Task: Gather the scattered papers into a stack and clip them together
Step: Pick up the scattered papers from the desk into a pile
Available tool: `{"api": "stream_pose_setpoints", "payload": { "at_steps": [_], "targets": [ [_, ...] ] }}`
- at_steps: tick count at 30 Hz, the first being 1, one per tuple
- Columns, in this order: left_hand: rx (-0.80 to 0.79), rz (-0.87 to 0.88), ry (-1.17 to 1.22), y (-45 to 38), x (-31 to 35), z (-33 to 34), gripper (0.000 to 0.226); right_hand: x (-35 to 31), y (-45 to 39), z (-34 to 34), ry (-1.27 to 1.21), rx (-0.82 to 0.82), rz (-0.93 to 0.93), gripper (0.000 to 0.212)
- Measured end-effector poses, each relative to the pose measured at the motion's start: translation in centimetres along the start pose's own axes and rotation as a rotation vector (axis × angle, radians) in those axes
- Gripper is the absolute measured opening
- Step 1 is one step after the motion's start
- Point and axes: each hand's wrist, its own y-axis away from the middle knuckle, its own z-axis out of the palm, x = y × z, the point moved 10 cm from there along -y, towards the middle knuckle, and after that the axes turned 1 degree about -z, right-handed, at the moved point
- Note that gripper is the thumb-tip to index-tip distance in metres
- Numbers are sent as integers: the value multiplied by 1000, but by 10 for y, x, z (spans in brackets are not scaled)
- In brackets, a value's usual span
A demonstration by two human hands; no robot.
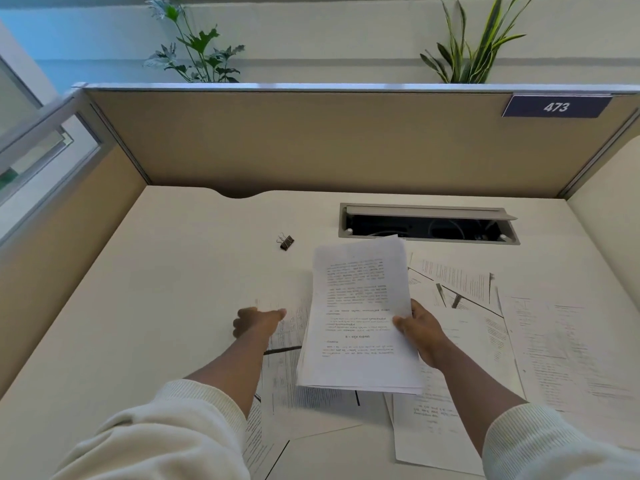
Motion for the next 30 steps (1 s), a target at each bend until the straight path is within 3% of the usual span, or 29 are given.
{"api": "stream_pose_setpoints", "payload": {
  "at_steps": [3, 6, 14, 19, 23, 30],
  "targets": [
    [59, -87, -192, 17, -24, -1, 119, 4, 0, -3, 14, 29, -10, 34],
    [68, -122, -296, 29, -36, 6, 131, 6, 1, 0, 12, 34, -6, 35],
    [64, -71, -415, 37, -34, 20, 128, 9, -1, -2, 61, 29, 5, 39],
    [1, -2, -376, 32, -31, 23, 110, 15, 3, -1, 60, 34, 27, 36],
    [-171, 126, -481, 22, -19, 29, 59, 13, 1, 0, 58, 30, 19, 36],
    [-381, 201, -678, 3, -15, 13, 72, 4, 2, -6, 43, 41, 5, 36]
  ]
}}
